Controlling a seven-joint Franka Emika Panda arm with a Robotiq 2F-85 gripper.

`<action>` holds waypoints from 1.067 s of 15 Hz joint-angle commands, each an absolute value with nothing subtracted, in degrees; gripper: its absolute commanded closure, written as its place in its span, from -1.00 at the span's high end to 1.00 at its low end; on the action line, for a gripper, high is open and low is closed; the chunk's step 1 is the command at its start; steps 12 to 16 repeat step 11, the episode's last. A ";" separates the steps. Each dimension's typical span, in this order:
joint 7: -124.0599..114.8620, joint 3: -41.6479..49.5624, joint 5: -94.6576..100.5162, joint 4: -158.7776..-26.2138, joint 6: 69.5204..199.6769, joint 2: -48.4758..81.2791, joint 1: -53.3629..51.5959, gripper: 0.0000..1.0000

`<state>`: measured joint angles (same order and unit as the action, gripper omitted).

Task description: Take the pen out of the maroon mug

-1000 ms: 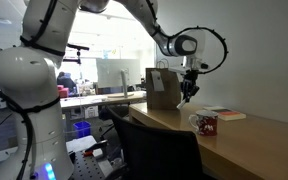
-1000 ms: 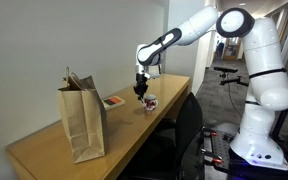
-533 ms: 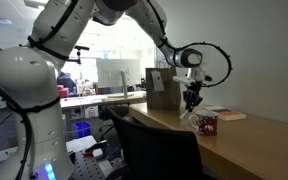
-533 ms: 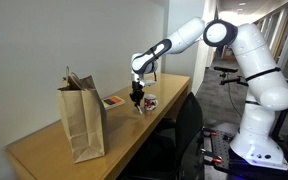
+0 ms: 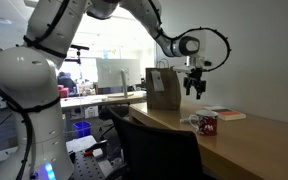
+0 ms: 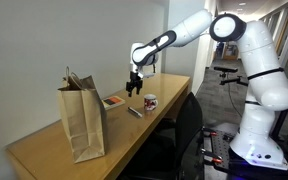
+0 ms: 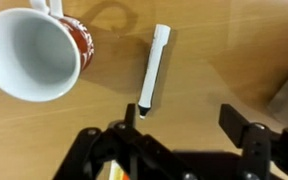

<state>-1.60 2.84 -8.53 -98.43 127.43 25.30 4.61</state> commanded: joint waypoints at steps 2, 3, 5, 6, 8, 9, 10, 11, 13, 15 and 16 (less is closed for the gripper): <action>-9.79 5.36 2.02 -108.26 130.78 14.92 0.41 1.00; -12.17 5.57 4.85 -109.56 129.93 13.04 -0.27 1.00; -15.09 5.09 8.77 -112.34 129.09 9.57 -0.77 1.00; -16.10 4.73 10.12 -113.51 128.39 8.03 -0.88 1.00; -16.13 4.04 10.61 -115.80 128.36 5.49 -0.60 1.00; -15.97 3.83 10.58 -116.67 128.26 4.58 -0.50 1.00; -15.73 3.66 10.32 -117.51 128.40 3.70 -0.33 1.00; -15.53 3.60 10.44 -117.77 127.99 3.34 -0.18 1.00; -15.53 3.60 10.44 -117.77 127.99 3.34 -0.18 1.00; -15.53 3.60 10.44 -117.77 127.99 3.34 -0.18 1.00; -15.53 3.60 10.44 -117.77 127.99 3.34 -0.18 1.00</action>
